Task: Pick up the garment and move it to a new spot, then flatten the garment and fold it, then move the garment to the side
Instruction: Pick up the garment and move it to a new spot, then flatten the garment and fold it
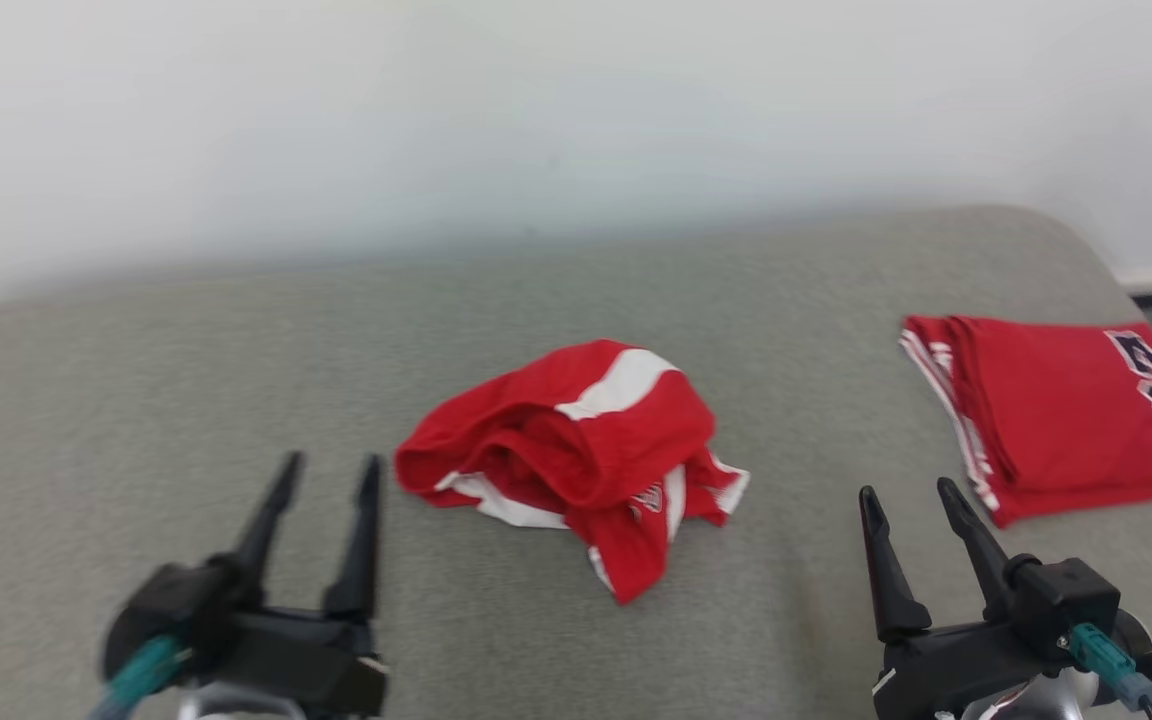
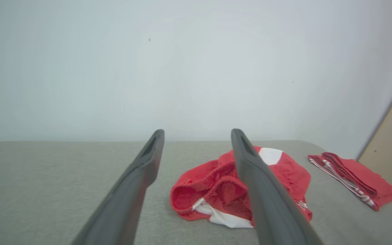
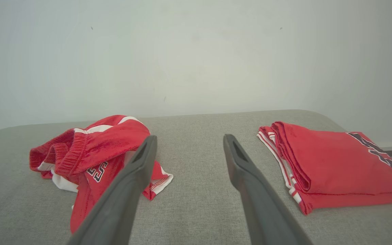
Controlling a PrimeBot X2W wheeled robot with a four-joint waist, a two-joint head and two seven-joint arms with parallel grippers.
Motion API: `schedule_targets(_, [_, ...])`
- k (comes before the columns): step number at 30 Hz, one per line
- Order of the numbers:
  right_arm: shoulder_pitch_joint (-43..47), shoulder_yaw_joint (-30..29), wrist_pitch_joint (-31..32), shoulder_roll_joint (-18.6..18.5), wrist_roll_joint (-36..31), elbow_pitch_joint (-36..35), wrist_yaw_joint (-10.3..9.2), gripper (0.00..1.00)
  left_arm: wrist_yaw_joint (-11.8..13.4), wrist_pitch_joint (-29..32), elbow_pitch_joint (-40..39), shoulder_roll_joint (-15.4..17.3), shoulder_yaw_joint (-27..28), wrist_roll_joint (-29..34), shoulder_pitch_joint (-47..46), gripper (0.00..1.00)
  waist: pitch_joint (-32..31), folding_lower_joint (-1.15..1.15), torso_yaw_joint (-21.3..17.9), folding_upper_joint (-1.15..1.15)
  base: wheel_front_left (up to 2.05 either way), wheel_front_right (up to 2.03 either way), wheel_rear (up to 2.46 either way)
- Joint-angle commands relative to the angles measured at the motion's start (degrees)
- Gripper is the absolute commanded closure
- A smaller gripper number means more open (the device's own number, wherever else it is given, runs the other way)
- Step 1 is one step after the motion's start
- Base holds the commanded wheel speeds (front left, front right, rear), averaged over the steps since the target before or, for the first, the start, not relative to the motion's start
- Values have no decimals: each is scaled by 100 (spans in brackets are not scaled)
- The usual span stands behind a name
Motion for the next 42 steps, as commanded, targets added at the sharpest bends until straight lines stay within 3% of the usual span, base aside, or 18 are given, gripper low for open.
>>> schedule_targets(1, [76, 13, -166, -31, 70, 72, -11, 0, 19, -35, -348, -27, 306, 203, 224, 0, -268, 0, 528, 0, 0, 0, 0])
schedule_targets(7, [171, 195, -713, -259, 217, 445, -11, 0, -301, -30, -1209, -334, 1494, 935, 1243, 0, -339, 0, 718, 0, 0, 0, 0])
schedule_targets(13, [270, 380, -1055, -443, 297, 800, -11, 0, -574, -32, -1226, -568, 2014, 1615, 2026, 0, -384, 0, 738, 0, 0, 0, 0])
schedule_targets(19, [425, 234, -1162, -470, 197, 1093, -11, 0, -627, -32, -842, -697, 2209, 1996, 2483, 0, -402, 0, 661, 0, 0, 0, 0])
schedule_targets(28, [419, 105, -1172, -413, 86, 1349, -11, 0, -687, -33, -305, -828, 2401, 1875, 2565, 0, -391, 0, 512, 0, 0, 0, 0])
schedule_targets(42, [366, -25, -583, -300, -132, 1114, -11, 0, -715, -33, 92, -623, 2239, 1860, 2207, 0, -307, 0, 462, 0, 0, 0, 0])
